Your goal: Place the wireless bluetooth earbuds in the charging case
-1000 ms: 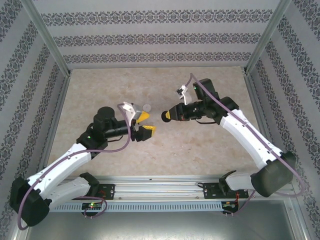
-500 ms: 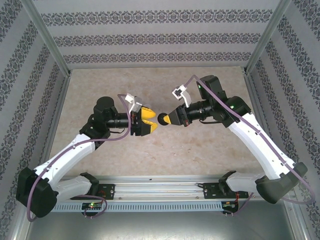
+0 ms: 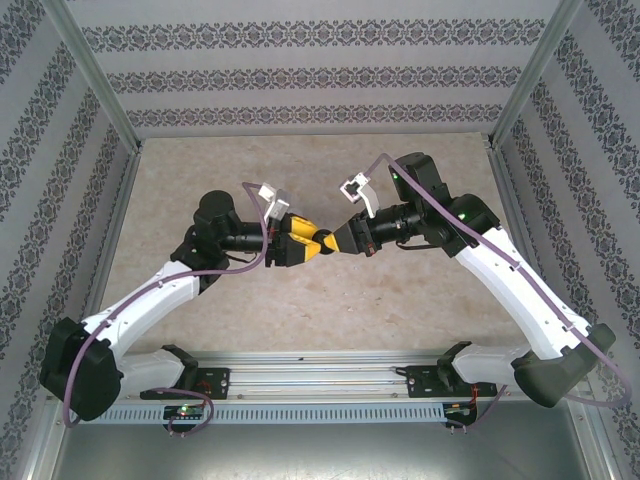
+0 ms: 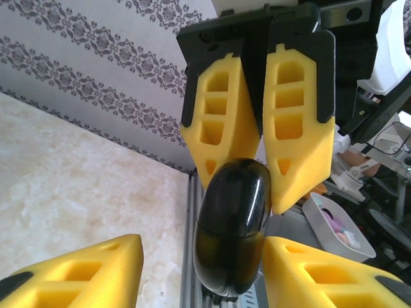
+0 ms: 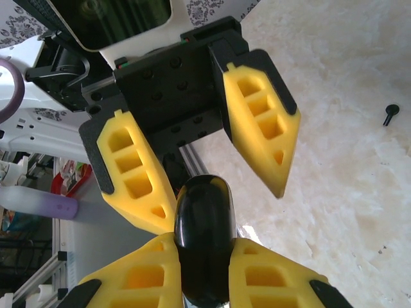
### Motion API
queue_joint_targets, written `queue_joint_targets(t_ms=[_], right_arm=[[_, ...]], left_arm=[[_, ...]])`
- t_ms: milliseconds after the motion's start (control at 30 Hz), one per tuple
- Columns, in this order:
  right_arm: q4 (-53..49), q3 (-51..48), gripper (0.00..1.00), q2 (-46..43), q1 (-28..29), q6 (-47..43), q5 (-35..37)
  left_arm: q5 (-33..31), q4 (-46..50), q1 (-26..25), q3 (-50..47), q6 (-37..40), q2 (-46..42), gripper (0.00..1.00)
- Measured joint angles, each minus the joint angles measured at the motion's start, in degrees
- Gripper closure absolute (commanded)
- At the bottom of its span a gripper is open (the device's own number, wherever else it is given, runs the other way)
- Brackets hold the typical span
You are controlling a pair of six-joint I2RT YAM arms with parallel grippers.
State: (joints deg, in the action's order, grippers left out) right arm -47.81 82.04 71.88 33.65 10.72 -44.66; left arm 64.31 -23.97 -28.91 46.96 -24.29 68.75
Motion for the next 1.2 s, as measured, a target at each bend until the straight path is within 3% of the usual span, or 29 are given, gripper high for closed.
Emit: queue_joint_targets(t_ms=[133, 300, 400, 567, 667, 1200], right_arm=[[-0.09, -0.02, 1.0, 0.07, 0.0, 0.0, 0.55], [-0.22, -0.02, 1.0, 0.15, -0.02, -0.15, 0.9], [-0.5, -0.04, 1.0, 0.0, -0.07, -0.24, 0.85], [0.09, -0.61, 1.0, -0.09, -0.17, -0.17, 0.22], [1.4, -1.92, 0.89, -0.11, -0.55, 0.48, -1.36], [8.15, -5.42, 0.67, 4.59, -2.4, 9.53, -4.96]], left_arm=[[0.35, -0.96, -0.79, 0.0, -0.42, 0.98, 0.59], [1.49, -1.66, -1.11, 0.04, -1.25, 1.31, 0.86], [1.75, -1.77, -1.03, 0.04, -1.7, 1.44, 0.92], [1.57, -1.75, -1.03, -0.22, -1.62, 1.16, 0.97], [1.07, -1.6, -1.03, -1.11, -1.46, 0.37, 0.98], [-9.88, -0.44, -1.01, -9.38, -0.39, -6.62, 1.0]])
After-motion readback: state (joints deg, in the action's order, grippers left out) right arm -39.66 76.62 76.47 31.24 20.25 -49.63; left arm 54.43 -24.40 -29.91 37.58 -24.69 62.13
